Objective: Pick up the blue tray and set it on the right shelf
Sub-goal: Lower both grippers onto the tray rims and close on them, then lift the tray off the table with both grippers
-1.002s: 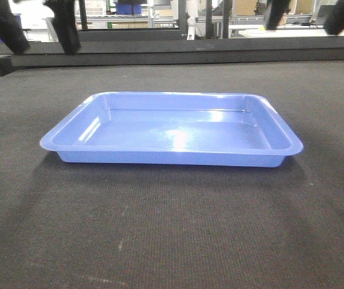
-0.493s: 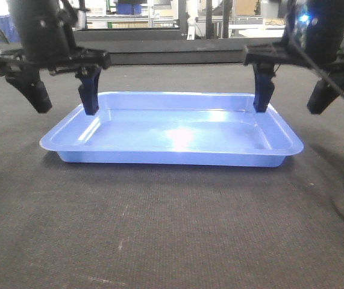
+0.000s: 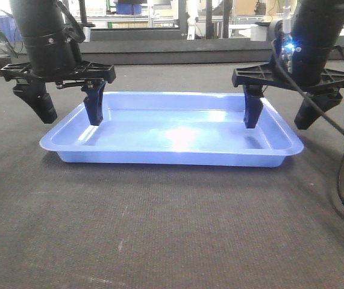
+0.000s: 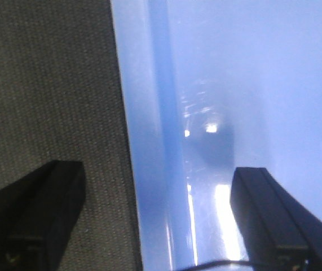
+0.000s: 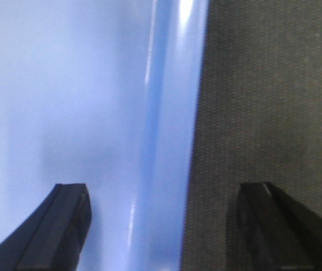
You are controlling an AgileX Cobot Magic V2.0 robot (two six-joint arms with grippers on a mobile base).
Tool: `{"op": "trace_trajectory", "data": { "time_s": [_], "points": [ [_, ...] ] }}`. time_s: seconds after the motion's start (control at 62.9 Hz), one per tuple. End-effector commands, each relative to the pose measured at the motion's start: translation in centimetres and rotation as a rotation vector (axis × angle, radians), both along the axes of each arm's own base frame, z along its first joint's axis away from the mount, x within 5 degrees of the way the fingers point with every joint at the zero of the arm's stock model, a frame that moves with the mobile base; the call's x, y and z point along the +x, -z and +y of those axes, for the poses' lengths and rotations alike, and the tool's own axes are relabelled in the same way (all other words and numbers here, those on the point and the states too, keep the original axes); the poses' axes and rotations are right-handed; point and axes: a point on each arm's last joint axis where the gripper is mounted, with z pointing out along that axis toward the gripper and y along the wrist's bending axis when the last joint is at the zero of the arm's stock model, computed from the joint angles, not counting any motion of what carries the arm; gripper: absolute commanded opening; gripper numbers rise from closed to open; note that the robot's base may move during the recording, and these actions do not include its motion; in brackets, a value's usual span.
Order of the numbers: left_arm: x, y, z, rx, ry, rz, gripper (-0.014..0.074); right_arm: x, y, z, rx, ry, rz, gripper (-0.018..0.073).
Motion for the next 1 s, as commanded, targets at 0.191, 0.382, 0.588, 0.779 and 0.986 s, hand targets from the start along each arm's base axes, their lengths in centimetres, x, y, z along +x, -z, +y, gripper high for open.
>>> {"op": "trace_trajectory", "data": {
  "time_s": [0.191,0.382,0.588,0.779,0.986],
  "points": [
    [-0.3,-3.6,-0.2,-0.065,-0.02,-0.098,0.0434,0.4,-1.9,0.7,0.01,-0.028,-0.092,0.0623],
    [-0.3,-3.6,-0.2,-0.083,-0.038,-0.088,0.0434,0.4,-1.9,0.7,0.01,-0.028,-0.093,0.0607],
    [-0.2,-2.0,-0.3,-0.068,-0.041,-0.014,0.0433,0.4,-1.9,0.7,0.008,-0.028,-0.085,0.0397],
    [0.0,-1.0,-0.4,-0.058,-0.042,0.016,0.0346,0.2,-1.9,0.6,0.004,-0.028,-0.07,0.0164],
    [0.3,-2.4,-0.6,-0.069,-0.038,-0.01,-0.0067,-0.2,-3.1,0.5,0.01,-0.028,-0.094,0.0057]
  ]
}}
